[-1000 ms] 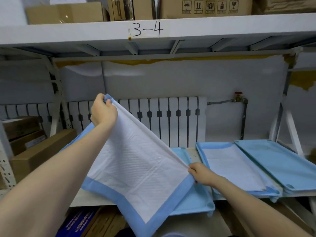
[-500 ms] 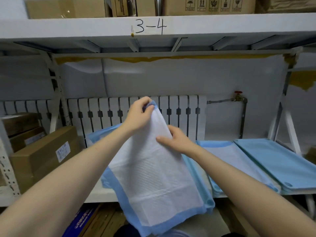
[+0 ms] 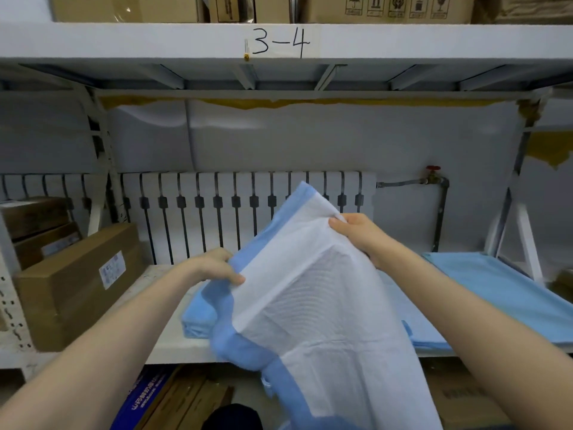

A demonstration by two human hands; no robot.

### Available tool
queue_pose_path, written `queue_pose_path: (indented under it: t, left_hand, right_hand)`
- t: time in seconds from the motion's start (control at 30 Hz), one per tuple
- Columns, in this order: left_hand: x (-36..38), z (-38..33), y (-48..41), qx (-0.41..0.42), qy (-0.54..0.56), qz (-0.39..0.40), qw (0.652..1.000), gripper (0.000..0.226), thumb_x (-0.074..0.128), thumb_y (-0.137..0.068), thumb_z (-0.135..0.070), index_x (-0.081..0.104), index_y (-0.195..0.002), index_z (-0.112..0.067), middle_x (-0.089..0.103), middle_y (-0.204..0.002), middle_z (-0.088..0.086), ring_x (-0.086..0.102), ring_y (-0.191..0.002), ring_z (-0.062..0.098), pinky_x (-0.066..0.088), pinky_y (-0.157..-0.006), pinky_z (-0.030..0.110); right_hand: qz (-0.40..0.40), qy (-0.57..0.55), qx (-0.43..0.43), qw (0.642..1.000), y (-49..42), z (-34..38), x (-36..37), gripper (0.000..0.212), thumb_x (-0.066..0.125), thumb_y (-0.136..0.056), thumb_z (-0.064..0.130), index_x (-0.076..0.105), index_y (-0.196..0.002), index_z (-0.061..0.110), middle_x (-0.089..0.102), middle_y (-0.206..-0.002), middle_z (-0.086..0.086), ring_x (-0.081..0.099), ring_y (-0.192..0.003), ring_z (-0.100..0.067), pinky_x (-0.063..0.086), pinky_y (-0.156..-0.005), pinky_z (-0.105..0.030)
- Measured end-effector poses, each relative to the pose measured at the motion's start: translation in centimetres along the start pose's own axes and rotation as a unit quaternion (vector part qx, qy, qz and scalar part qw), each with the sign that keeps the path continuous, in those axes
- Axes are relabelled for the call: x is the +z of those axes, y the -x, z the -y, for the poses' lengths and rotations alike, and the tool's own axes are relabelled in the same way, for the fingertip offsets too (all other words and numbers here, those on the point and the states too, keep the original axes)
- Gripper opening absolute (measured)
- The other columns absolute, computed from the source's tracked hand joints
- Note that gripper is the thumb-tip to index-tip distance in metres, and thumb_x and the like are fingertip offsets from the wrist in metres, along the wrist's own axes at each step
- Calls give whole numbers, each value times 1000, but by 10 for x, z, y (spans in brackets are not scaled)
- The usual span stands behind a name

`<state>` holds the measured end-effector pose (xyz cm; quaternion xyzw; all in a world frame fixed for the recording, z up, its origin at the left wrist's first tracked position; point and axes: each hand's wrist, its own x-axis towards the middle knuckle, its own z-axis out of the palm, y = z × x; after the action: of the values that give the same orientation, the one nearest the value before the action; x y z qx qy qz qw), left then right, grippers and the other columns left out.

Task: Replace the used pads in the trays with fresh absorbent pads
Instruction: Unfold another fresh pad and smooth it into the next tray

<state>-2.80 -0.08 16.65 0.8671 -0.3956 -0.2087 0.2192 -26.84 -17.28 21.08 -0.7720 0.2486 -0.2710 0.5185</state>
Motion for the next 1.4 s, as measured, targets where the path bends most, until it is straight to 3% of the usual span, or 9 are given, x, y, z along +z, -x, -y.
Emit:
queue_pose_path:
  t: [0.1,0.27,0.33,0.43,0.5,0.73,0.97,1.23,1.4]
  left_hand:
    - [1,6,-18,-18,151,-95,984,11,66,-84,-20,58,-88,-13,55,-98,6,54,-91,23,43,-75,31]
    - [-3,-15,-48,49,323,-361,874,18,63,-88,-17,52,-74,-13,55,-80,12,53,-83,26,44,-76,33]
    - [-4,-23,-53,87,423,-319,844,15,65,-88,-23,56,-80,-14,61,-81,7,58,-81,25,48,-76,33]
    - [14,-9,-74,60,450,-33,891,48,79,-72,-41,63,-106,-10,71,-99,6,68,-91,24,53,-85,38]
    - [48,3,-93,-1,360,70,930,44,82,-71,-25,64,-107,-7,71,-97,8,67,-87,24,53,-80,35]
    - [109,11,-165,-79,239,-4,968,33,67,-85,-13,54,-115,-12,57,-108,6,54,-94,22,43,-79,30]
    - [119,18,-202,50,359,-190,912,55,64,-82,6,46,-127,-20,53,-112,-9,50,-107,12,41,-78,20]
    - [151,32,-239,-32,164,-176,970,98,68,-82,-15,-1,-151,-10,55,-126,16,57,-104,35,40,-67,30]
    - [154,27,-238,-54,105,-170,978,100,68,-80,-17,-3,-150,-9,49,-83,0,50,-70,20,42,-58,32]
  right_hand:
    - [-36,-88,84,992,-11,-10,-16,26,50,-98,25,60,-115,8,67,-103,-9,65,-92,-26,53,-76,-36]
    - [-75,-124,183,972,-42,-47,-26,34,56,-95,23,58,-119,1,66,-107,-13,63,-96,-30,51,-87,-40]
    - [-91,-131,206,966,-55,-69,-24,34,56,-95,22,56,-120,-1,65,-101,-13,63,-89,-29,52,-80,-38]
    - [-130,-126,219,959,-76,-113,-21,30,50,-96,11,54,-120,-7,62,-91,-14,57,-70,-24,47,-60,-31]
    - [-125,-45,230,964,-93,-147,-20,28,48,-95,8,54,-118,-7,62,-96,-18,58,-71,-27,48,-61,-32]
    - [-23,288,142,947,-140,-216,-5,14,46,-86,3,51,-90,15,57,-78,-7,54,-71,-25,41,-59,-28]
    - [-179,223,-25,958,-200,-224,4,22,42,-94,9,52,-110,20,60,-88,-5,54,-71,-22,39,-57,-31]
    - [-107,344,113,926,-227,-263,21,38,51,-95,21,37,-128,9,54,-116,-9,50,-86,-18,44,-78,-31]
    - [-107,332,110,931,-216,-262,25,45,49,-95,18,31,-135,9,50,-124,-9,43,-89,-15,40,-81,-29]
